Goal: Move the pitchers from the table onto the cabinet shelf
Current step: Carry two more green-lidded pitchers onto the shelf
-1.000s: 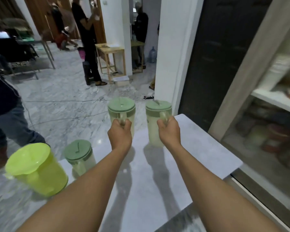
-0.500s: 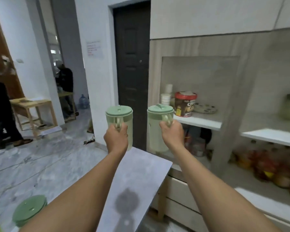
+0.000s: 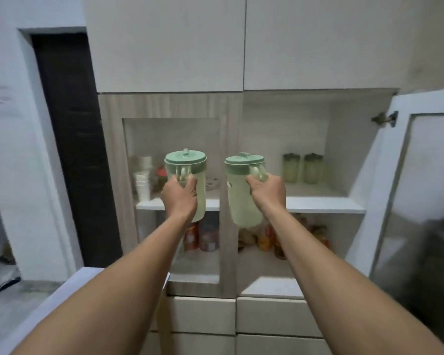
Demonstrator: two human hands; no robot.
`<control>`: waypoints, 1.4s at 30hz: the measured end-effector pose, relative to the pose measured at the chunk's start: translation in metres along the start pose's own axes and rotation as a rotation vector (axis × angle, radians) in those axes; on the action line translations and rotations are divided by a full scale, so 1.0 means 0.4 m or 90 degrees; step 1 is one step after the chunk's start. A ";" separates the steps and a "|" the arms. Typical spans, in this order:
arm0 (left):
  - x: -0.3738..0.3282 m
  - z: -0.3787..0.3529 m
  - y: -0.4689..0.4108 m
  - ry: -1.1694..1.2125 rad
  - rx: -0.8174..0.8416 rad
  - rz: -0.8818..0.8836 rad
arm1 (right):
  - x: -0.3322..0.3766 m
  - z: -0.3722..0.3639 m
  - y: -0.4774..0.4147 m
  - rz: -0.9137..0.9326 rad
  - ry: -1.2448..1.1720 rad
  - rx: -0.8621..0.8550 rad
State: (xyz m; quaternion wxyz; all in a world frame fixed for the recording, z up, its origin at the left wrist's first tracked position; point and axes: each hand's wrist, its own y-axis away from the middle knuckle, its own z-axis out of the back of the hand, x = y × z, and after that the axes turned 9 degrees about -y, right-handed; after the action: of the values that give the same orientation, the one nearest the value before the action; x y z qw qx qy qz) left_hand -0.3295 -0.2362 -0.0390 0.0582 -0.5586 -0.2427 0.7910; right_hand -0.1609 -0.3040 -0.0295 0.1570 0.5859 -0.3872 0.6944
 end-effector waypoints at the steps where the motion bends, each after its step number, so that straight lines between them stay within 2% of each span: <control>1: -0.030 -0.042 0.014 0.004 0.006 -0.008 | 0.001 0.049 -0.021 0.002 0.008 -0.015; 9: -0.222 -0.347 0.108 0.071 0.077 -0.034 | -0.029 0.345 -0.211 0.033 0.039 -0.089; 17: -0.273 -0.587 0.116 0.093 0.130 -0.030 | -0.117 0.467 -0.367 0.022 0.045 -0.116; 30: -0.220 -0.951 -0.132 0.083 0.165 -0.018 | -0.299 0.415 -0.720 -0.033 0.049 -0.179; 42: -0.146 -1.279 -0.364 0.067 0.138 0.002 | -0.473 0.315 -1.076 -0.036 0.055 -0.197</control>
State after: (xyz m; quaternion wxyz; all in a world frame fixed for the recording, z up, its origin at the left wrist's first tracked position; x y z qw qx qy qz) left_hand 0.1327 0.0335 -0.0556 0.1299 -0.5903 -0.1513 0.7821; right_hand 0.2653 -0.0702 -0.0525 0.2812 0.5353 -0.4657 0.6461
